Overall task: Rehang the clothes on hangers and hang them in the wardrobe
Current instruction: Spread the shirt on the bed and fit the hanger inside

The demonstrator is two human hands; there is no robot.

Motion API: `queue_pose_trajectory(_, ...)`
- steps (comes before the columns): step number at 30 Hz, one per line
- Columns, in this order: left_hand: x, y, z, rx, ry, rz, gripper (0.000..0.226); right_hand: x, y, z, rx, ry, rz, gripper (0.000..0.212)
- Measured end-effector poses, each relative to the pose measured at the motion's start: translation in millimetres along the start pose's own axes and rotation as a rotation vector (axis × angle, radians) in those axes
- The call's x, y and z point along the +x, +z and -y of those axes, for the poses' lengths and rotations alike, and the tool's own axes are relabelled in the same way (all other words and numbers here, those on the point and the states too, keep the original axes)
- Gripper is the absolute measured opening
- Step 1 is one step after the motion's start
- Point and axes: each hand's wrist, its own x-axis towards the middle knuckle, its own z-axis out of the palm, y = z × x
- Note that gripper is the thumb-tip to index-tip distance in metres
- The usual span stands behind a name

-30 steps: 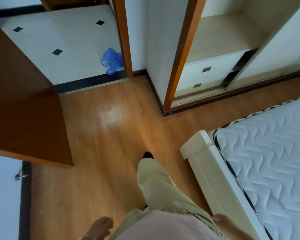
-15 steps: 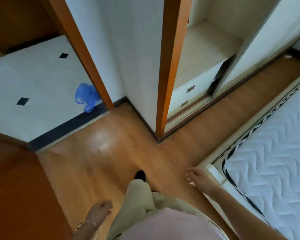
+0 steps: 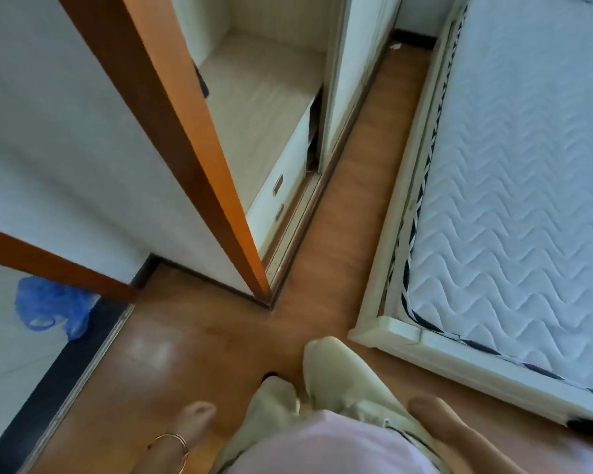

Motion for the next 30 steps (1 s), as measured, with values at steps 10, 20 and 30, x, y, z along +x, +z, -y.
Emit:
queue_pose_trajectory(10, 71, 35, -177, 0.068, 0.036, 0.042, 0.031, 64, -148, 44, 0.454, 0.096, -0.093, 0.027)
queue_pose_trajectory(20, 100, 40, -335, -0.138, 0.077, 0.013, 0.027, 120, -321, 118, 0.519, 0.007, -0.165, 0.015)
queue_pose_trajectory(30, 184, 7, -387, -0.227, -0.009, 0.001, 0.038, 180, -418, 228, 0.292, -0.033, -0.027, 0.021)
